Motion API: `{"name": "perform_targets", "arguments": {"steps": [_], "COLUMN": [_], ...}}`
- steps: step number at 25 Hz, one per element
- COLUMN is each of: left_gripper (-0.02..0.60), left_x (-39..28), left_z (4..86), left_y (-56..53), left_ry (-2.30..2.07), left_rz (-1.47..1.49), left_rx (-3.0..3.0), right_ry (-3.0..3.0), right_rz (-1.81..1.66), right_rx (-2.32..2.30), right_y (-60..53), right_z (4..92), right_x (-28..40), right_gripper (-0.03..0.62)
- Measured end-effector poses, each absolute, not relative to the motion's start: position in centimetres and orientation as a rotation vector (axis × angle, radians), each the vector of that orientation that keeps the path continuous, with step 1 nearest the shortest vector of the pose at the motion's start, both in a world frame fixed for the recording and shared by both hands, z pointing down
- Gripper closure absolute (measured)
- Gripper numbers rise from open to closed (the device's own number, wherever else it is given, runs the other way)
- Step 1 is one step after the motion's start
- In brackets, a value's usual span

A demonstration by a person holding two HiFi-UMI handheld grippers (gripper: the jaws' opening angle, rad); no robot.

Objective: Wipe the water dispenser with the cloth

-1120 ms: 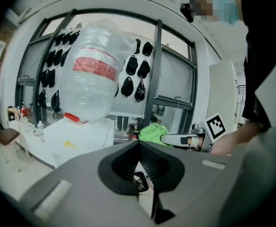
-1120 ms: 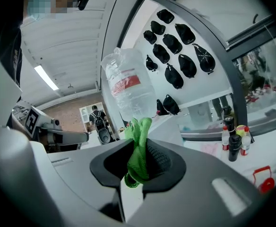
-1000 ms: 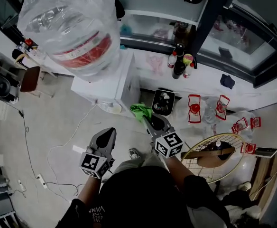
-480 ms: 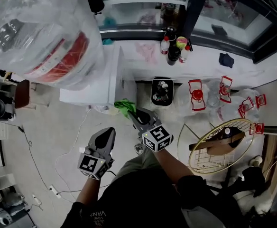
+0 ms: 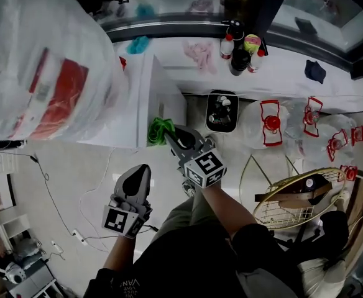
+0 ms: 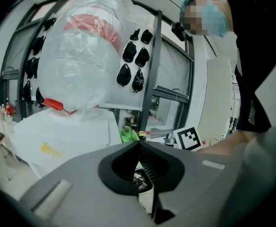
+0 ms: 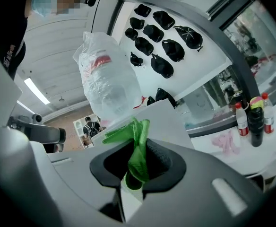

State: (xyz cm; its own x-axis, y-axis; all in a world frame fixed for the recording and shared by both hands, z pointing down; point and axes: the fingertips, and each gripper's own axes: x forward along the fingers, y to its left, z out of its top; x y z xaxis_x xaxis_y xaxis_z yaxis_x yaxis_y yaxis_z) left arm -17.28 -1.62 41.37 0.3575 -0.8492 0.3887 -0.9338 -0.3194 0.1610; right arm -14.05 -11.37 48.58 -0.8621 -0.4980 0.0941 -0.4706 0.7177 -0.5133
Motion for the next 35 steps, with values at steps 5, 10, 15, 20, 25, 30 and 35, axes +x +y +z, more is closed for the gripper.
{"name": "perform_targets", "arguments": {"steps": [5,10,15,20,25,30,35], "left_gripper": [0.580,0.580,0.580,0.580,0.580,0.580,0.580], "left_x": [-17.1,-16.7,-16.7,-16.7,-16.4,-16.7,-16.4], "left_z": [41.9,42.4,43.0,43.4,43.3,43.3,43.8], "left_y": [-2.4,-2.7,-2.9,-3.0,-3.0,-2.2,-1.7], "left_ry": [-1.561,-1.565,-1.571,-1.584,-1.545,-1.532,-1.504], "left_rz": [0.334,0.345,0.353,0.350,0.370,0.350,0.336], "left_rx": [2.250,2.225,2.232,2.247,2.194,2.209,2.238], "right_ry": [2.888,2.884,2.869,2.850,2.814,2.818,2.835], "right_rz": [-0.777,-0.731,-0.715,-0.703,-0.667,-0.599,-0.581], "right_rx": [-0.811,-0.870,-0.976,-1.127,-1.229,-1.206,-1.137], "right_y": [-16.1,-21.9,-27.6,-32.3,-34.1,-29.4,-21.3], "right_z": [48.8,49.4,50.3,50.9,51.0,50.3,50.7], "right_x": [-15.3,-15.9,-16.2,-16.1,-15.0,-12.5,-10.2], "right_gripper": [0.521,0.520,0.520,0.520,0.522,0.525,0.525]}}
